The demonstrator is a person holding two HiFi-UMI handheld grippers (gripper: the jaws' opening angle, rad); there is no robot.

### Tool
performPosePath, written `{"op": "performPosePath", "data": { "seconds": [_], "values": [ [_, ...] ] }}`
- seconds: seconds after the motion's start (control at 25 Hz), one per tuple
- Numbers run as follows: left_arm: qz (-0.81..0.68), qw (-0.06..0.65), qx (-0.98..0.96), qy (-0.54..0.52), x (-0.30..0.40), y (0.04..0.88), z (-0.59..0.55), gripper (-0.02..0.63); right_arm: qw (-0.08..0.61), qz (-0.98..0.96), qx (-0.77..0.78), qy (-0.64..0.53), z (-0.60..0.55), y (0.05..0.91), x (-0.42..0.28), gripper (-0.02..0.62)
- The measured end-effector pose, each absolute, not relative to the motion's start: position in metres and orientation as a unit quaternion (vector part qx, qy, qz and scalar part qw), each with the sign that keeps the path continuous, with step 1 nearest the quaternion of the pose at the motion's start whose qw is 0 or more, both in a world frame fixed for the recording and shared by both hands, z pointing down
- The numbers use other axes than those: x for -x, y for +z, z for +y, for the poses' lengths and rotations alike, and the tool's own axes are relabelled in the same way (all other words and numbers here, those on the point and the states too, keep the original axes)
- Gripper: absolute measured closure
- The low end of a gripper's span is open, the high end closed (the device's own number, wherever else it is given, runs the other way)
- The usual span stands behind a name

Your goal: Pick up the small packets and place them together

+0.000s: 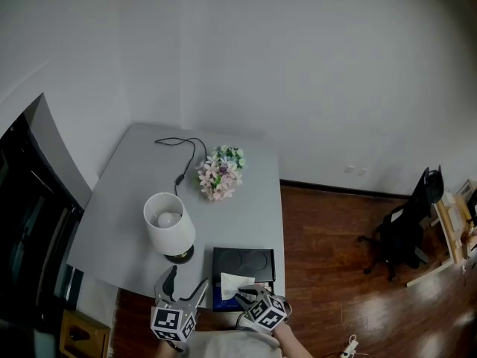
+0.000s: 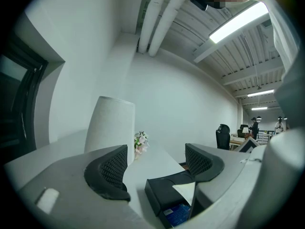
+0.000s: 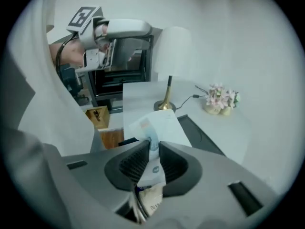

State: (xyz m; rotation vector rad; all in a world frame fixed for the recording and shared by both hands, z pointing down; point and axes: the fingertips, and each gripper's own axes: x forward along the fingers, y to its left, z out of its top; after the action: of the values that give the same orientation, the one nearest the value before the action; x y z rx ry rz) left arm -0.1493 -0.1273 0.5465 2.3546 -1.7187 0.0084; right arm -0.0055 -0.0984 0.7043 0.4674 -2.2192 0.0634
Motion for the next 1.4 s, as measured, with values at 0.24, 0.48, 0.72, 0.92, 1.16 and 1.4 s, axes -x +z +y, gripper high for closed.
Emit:
{"op": "performPosePath", "data": {
  "seconds": [0.24, 0.48, 0.72, 0.92, 1.16, 1.4],
  "values": [
    [-0.580, 0.109, -0.807, 0.003, 0.149, 0.544, -0.126, 0.221, 0.435, -0.875, -0.210, 0.013, -0.174, 0.714, 0.011, 0.518],
    [-0.577, 0.106, -0.810, 0.008, 0.149, 0.542, -0.122, 0.221, 0.494, -0.853, -0.166, 0.010, -0.195, 0.756, 0.028, 0.485],
    [-0.581, 0.109, -0.807, 0.008, 0.151, 0.544, -0.122, 0.221, 0.510, -0.846, -0.156, -0.018, -0.198, 0.761, 0.029, 0.420],
    [-0.572, 0.107, -0.813, 0.011, 0.147, 0.543, -0.128, 0.221, 0.314, -0.911, -0.265, 0.024, -0.207, 0.671, 0.028, 0.419],
    [-0.563, 0.082, -0.822, 0.005, 0.141, 0.530, -0.141, 0.221, 0.088, -0.932, -0.352, 0.007, -0.191, 0.555, -0.012, 0.333],
    [-0.545, 0.040, -0.837, -0.023, 0.124, 0.504, -0.151, 0.207, -0.090, -0.896, -0.435, -0.009, -0.167, 0.482, -0.070, 0.334]
  ]
}}
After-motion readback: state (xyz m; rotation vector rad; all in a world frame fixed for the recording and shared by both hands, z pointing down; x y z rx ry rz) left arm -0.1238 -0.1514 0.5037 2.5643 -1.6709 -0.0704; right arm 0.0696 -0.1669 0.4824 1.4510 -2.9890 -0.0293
